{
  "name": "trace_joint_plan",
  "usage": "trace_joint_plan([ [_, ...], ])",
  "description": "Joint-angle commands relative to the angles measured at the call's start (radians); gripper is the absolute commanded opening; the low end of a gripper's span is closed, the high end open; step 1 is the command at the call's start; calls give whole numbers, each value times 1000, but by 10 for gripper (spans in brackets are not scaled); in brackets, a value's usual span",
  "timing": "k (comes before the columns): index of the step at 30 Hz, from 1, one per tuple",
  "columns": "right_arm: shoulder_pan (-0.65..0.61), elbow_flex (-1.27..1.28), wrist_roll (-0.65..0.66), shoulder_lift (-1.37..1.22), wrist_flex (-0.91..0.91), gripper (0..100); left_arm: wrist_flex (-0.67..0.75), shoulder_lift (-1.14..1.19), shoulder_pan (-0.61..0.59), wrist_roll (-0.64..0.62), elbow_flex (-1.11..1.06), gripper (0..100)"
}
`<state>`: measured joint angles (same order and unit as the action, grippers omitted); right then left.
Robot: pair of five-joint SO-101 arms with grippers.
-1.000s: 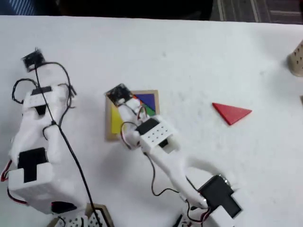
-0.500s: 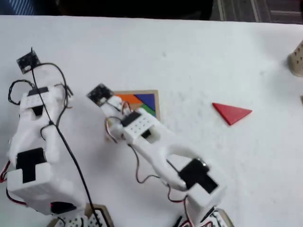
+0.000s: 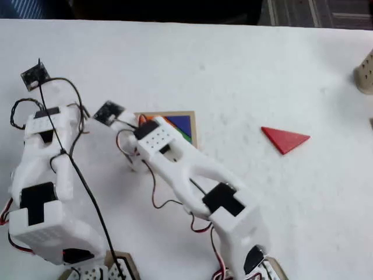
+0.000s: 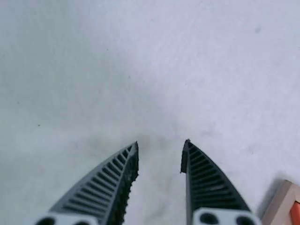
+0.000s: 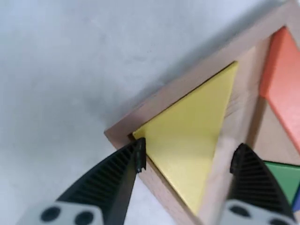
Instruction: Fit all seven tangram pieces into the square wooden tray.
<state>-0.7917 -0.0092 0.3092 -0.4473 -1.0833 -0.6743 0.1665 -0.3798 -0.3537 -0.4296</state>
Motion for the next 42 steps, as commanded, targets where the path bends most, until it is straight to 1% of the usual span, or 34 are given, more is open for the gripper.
trace_joint_plan([
  [1,-10,-25,31,-2,-30,287,31,-5,-8,-11,51,166],
  [12,-30,-20,21,70,-81,287,31,-5,-7,-9,54,166],
  [17,-27,12,21,18,8,287,31,-5,-1,-9,52,166],
  [27,62,-29,29,2,-18,287,31,-5,1,-9,49,166],
  [37,67,-31,31,1,-16,287,31,-5,1,-9,49,166],
  [42,79,-31,21,1,45,287,31,-5,1,-9,49,166],
])
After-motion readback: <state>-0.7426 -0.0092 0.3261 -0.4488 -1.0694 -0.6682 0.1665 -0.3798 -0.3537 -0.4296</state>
